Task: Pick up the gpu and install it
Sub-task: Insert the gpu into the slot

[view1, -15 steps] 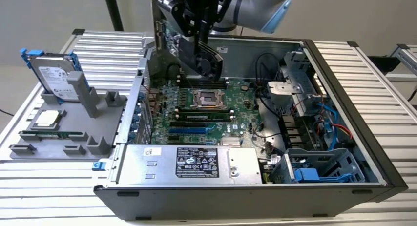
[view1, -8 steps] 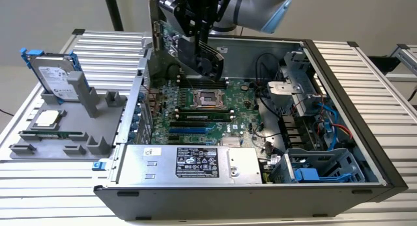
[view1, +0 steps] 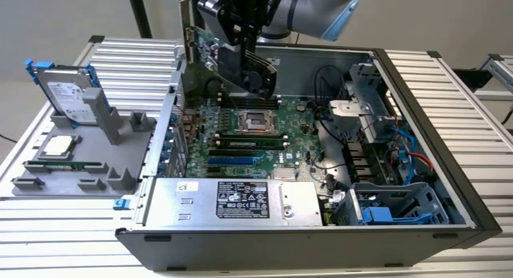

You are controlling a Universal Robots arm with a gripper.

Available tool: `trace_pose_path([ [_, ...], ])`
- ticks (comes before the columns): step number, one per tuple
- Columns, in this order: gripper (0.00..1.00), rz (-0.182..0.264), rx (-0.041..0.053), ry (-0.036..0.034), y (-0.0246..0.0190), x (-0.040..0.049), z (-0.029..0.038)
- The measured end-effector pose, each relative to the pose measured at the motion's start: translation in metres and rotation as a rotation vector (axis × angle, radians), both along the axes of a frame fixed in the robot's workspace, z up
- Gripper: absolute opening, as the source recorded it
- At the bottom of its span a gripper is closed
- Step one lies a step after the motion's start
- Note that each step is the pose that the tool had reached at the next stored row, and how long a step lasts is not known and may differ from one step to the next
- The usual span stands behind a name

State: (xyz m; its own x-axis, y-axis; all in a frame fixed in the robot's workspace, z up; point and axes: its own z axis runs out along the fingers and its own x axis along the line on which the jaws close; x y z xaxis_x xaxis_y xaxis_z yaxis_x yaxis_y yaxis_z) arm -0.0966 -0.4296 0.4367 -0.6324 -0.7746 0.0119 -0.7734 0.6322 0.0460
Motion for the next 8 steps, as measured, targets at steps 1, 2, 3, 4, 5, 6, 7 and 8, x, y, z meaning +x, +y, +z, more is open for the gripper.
trace_pose_path([
  [1,0.0,0.008,0.0,0.0,0.0,0.0,0.0],
  [2,0.0,0.015,0.0,0.0,0.0,0.0,0.0001],
  [3,0.0,0.023,0.0,0.0,0.0,0.0,0.0001],
  [4,0.0,0.031,0.0,0.0,0.0,0.0,0.0002],
  [5,0.0,0.039,0.0,0.0,0.0,0.0,0.0003],
  [6,0.0,0.047,0.0,0.0,0.0,0.0,0.0003],
  [7,0.0,0.055,0.0,0.0,0.0,0.0,0.0003],
  [8,0.0,0.062,0.0,0.0,0.0,0.0,0.0004],
])
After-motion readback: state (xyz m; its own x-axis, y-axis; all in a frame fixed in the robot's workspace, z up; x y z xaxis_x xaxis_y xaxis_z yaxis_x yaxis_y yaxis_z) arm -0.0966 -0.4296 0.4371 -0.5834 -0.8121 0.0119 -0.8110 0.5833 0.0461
